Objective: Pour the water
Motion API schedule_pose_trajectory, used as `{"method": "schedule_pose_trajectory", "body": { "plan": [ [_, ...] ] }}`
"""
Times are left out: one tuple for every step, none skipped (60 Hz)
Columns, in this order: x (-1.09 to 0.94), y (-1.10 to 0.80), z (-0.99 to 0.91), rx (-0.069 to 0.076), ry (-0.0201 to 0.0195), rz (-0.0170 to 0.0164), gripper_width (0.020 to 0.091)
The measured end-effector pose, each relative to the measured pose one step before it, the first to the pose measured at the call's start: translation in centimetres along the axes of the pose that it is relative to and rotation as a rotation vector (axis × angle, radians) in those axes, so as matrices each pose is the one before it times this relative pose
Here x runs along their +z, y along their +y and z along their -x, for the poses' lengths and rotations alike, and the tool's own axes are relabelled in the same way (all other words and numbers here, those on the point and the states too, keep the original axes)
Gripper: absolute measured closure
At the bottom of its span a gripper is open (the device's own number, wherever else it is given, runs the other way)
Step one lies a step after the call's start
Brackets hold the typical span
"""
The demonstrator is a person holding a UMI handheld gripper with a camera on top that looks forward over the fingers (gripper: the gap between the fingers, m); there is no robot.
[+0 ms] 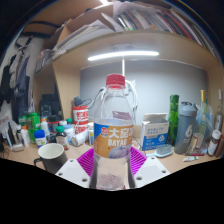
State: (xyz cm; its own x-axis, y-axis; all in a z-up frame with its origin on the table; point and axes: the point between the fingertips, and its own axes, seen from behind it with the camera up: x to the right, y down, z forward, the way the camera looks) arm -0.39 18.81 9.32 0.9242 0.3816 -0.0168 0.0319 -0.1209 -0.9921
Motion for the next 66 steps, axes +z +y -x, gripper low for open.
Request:
{"method": "schedule_pose_trajectory", "body": {
  "plan": [
    [0.109, 0.378, 0.137, -0.0097, -0.00356, 0.00449, 0.0669],
    [0.110, 0.406, 0.112, -0.0094, -0.00267, 0.00424, 0.0663],
    [-0.247, 0.116, 0.119, -0.0096, -0.00116, 0.00141, 0.0658],
    [0.160, -0.540, 0.136, -0.0105, -0.00604, -0.03150, 0.0666],
    [-0.160, -0.149, 0.117, -0.0118, -0.00106, -0.01426, 0.0664],
    [-0.098, 0.258, 0.054, -0.0092, -0.00218, 0.00225, 0.0662],
    [-0.082, -0.195, 0.068, -0.0074, -0.00169, -0.01437, 0.0664],
    [-0.103, 0.098, 0.057, -0.0070, -0.00132, -0.00416, 0.0664],
    [-0.072, -0.043, 0.023, -0.0042, -0.00050, -0.00554, 0.0664],
    [-0.092, -0.166, -0.182, -0.0026, -0.00174, -0.00461, 0.0665],
    [0.073, 0.203, 0.062, 0.0056, -0.00014, -0.00200, 0.0665],
    [-0.020, 0.052, 0.001, 0.0022, 0.00206, -0.00443, 0.0665],
    [-0.024, 0.012, -0.038, 0.0034, -0.00097, -0.00081, 0.0665],
    [-0.033, -0.019, -0.028, 0.0026, -0.00165, -0.00159, 0.0664],
    [-0.030, -0.028, -0.011, 0.0020, -0.00153, -0.00108, 0.0664],
    [-0.029, 0.001, 0.004, 0.0014, -0.00179, -0.00057, 0.0665],
    [-0.037, -0.011, 0.007, 0.0003, -0.00121, -0.00055, 0.0665],
    [0.050, 0.023, 0.040, -0.0014, -0.00031, -0.00411, 0.0664],
    [-0.026, -0.035, 0.030, -0.0012, -0.00015, 0.00015, 0.0664],
    [-0.019, -0.012, 0.002, -0.0018, 0.00038, -0.00042, 0.0664],
    [0.012, -0.019, 0.001, -0.0014, 0.00030, -0.00056, 0.0660],
    [-0.001, -0.014, 0.004, 0.0005, 0.00030, -0.00004, 0.0652],
    [-0.018, -0.033, 0.032, 0.0020, -0.00004, -0.00011, 0.0637],
    [0.003, -0.054, -0.001, 0.0025, 0.00144, -0.00039, 0.0617],
    [0.007, 0.004, 0.009, 0.0013, 0.00039, 0.00237, 0.0601],
    [-0.003, -0.009, 0.023, -0.0006, -0.00078, 0.00226, 0.0584],
    [-0.020, 0.061, 0.068, -0.0026, -0.00347, 0.00589, 0.0566],
    [-0.060, 0.074, 0.081, -0.0026, -0.00375, 0.00862, 0.0556],
    [-0.099, 0.174, 0.076, -0.0013, -0.00472, 0.01349, 0.0537],
    [-0.116, 0.266, 0.083, 0.0006, -0.00392, 0.01774, 0.0499],
    [-0.198, 0.259, 0.063, 0.0016, -0.00372, 0.01842, 0.0455],
    [-0.211, 0.162, 0.071, 0.0031, -0.00576, 0.01446, 0.0401],
    [-0.277, 0.061, 0.046, 0.0044, -0.00516, 0.00945, 0.0340],
    [-0.313, -0.027, 0.007, 0.0042, -0.00376, 0.00494, 0.0287],
    [-0.369, -0.082, -0.029, 0.0028, -0.00254, 0.00291, 0.0245],
    [-0.404, -0.080, -0.068, -0.0011, -0.00294, -0.00070, 0.0244],
    [-0.402, -0.067, -0.175, 0.0022, 0.00437, 0.00152, 0.0250],
    [-0.440, -0.058, -0.206, 0.0015, 0.00731, 0.00213, 0.0254],
    [-0.515, -0.076, -0.220, 0.0004, 0.00717, 0.00095, 0.0256],
    [-0.544, -0.069, -0.166, -0.0014, 0.00591, -0.00015, 0.0256],
    [-0.577, -0.022, -0.138, -0.0021, 0.00510, 0.00145, 0.0258],
    [-0.641, -0.018, -0.145, -0.0016, 0.00415, 0.00144, 0.0257],
    [-0.751, -0.230, -0.141, 0.0002, 0.00319, 0.00540, 0.0257],
    [-0.724, -0.014, -0.069, 0.0025, 0.00431, 0.00008, 0.0256],
    [-0.887, -0.003, -0.156, 0.0052, 0.00398, -0.00029, 0.0255],
    [-0.817, -0.082, -0.093, 0.0055, 0.00301, -0.00049, 0.0254],
    [-0.851, -0.098, -0.084, 0.0069, 0.00170, -0.00114, 0.0254],
    [-0.881, -0.135, -0.078, 0.0076, 0.00079, -0.00260, 0.0254],
    [-0.808, -0.090, 0.061, 0.0099, 0.00131, -0.00238, 0.0253],
    [-0.920, -0.119, -0.028, 0.0102, 0.00002, -0.00340, 0.0252],
    [-0.940, -0.104, -0.060, 0.0112, 0.00087, -0.00294, 0.0251],
    [-0.944, -0.102, -0.064, 0.0108, 0.00070, -0.00264, 0.0252],
    [-0.946, -0.065, -0.051, 0.0108, 0.00039, -0.00227, 0.0254],
    [-0.953, -0.065, -0.083, 0.0093, 0.00067, -0.00169, 0.0255],
    [-0.898, -0.010, -0.070, 0.0091, 0.00354, -0.00034, 0.0256],
    [-0.920, -0.011, -0.189, 0.0087, 0.00337, 0.00080, 0.0256],
    [-0.918, 0.025, -0.212, 0.0081, 0.00525, 0.00194, 0.0257],
    [-0.890, 0.031, -0.168, 0.0062, 0.00382, 0.00316, 0.0256],
    [-0.853, 0.034, -0.121, 0.0035, 0.00173, 0.00277, 0.0259],
    [-0.840, 0.000, -0.166, 0.0022, 0.00139, 0.00053, 0.0261],
    [-0.784, 0.044, -0.149, 0.0038, 0.00443, -0.00440, 0.0261],
    [-0.812, -0.088, -0.280, 0.0023, 0.00485, -0.00459, 0.0259],
    [-0.777, -0.145, -0.275, 0.0027, 0.00446, -0.00686, 0.0258],
    [-0.760, -0.168, -0.236, 0.0034, 0.00442, -0.00811, 0.0258],
    [-0.742, -0.178, -0.282, 0.0045, 0.00480, -0.00794, 0.0260],
    [-0.809, -0.138, -0.246, 0.0063, 0.00586, -0.00648, 0.0261]
  ]
}}
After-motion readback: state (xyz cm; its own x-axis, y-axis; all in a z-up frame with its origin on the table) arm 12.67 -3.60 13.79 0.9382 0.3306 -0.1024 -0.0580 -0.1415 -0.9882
